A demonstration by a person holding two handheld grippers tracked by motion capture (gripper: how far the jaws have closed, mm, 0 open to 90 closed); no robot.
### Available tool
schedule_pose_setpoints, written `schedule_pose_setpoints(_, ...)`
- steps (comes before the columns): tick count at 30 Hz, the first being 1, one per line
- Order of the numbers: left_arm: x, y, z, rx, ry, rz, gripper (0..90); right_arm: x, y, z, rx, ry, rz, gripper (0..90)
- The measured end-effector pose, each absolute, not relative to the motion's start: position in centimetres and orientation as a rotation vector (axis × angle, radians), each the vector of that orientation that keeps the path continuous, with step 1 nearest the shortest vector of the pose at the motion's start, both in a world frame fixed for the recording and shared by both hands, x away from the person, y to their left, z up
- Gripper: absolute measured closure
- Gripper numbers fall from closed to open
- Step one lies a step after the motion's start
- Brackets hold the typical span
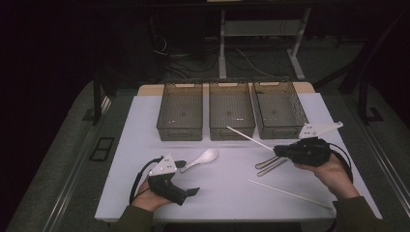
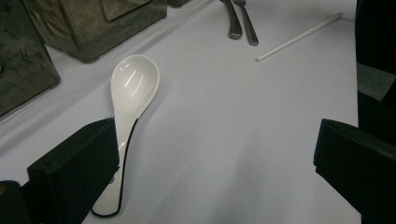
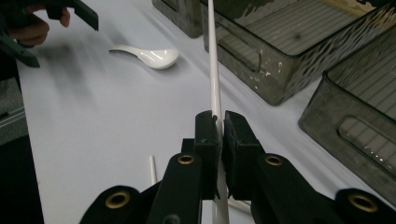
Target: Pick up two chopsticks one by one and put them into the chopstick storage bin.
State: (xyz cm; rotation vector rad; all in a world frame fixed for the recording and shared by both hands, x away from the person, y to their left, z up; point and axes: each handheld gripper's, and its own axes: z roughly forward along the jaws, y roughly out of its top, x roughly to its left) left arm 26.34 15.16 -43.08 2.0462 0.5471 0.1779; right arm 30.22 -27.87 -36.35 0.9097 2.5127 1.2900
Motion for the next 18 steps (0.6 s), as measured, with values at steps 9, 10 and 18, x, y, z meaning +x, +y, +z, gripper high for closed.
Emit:
schedule_pose_setpoints(9,26.5,15.3,-43.1,2.039,0.539,0.181,0.0,31.8,-25.4,-35.6,0.948,2.49,1.292,84.5)
schedule_pose_setpoints(10,26.5,15.3,-43.1,2.041,0.54,0.181,0.0,32.0,-25.0,-35.4,0.948,2.488,1.294,84.5)
schedule_pose_setpoints(18,26.5,15.3,-43.1,2.039,0.538,0.178,0.0,33.5,-22.4,-34.3,0.97,2.472,1.284,84.5)
